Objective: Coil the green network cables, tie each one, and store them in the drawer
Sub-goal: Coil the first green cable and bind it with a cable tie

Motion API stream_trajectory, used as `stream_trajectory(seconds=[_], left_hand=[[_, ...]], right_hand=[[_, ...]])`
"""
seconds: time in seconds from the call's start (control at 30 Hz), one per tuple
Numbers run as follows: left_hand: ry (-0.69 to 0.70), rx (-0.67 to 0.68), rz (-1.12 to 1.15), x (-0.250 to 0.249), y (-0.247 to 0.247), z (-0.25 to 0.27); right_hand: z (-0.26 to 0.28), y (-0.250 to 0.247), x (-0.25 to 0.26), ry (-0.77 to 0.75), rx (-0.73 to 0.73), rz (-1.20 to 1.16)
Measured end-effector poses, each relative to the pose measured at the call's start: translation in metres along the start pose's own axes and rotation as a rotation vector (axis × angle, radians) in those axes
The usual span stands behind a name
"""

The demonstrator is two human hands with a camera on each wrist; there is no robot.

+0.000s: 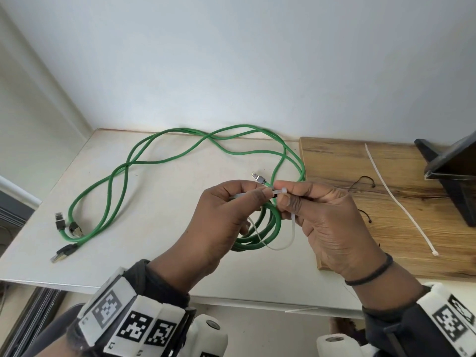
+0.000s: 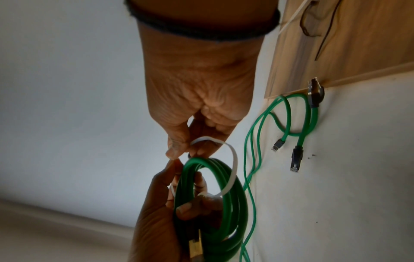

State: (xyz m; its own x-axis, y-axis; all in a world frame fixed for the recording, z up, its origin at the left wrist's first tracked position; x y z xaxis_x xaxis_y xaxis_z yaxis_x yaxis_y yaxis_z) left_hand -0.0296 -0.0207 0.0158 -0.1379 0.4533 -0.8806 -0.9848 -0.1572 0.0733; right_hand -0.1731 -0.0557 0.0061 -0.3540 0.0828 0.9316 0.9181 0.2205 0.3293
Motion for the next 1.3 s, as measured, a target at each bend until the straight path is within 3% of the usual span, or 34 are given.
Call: stream_trajectory(seconds=[0.2, 0.63, 0.97, 1.3], left_hand=[[-0.014, -0.003, 0.049, 0.002, -0.002, -0.001], [-0.038, -0.015, 0.002, 0.003, -0.002, -0.002], [-0.042, -0.059, -0.032, 0.005, -0.006, -0.005], [-0.069, -0.083, -0.047, 0.008, -0.006, -0.007]], right_hand=[[-0.001, 0.000, -0.004, 0.065, -0.057, -0.108], [0.001, 0.001, -0.007, 0.034, -0.036, -0.051], [0.002, -0.004, 0.001, -0.181, 0.037, 0.278], [0.005, -0.002, 0.002, -0.173, 0.033, 0.365]])
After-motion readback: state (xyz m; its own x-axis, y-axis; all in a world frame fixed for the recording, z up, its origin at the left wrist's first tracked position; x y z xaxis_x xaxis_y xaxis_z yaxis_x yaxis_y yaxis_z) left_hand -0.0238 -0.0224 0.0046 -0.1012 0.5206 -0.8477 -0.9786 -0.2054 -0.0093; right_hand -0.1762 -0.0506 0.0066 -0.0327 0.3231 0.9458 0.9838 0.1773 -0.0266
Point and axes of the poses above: each hand's wrist, its own z-axis away from the middle knuckle, its own y-axis out of the palm, x = y × z, the point moved 3 cm from there along -z, towards the middle knuckle, and after that the axes turned 14 degrees about -y, right-handed, at the moved point
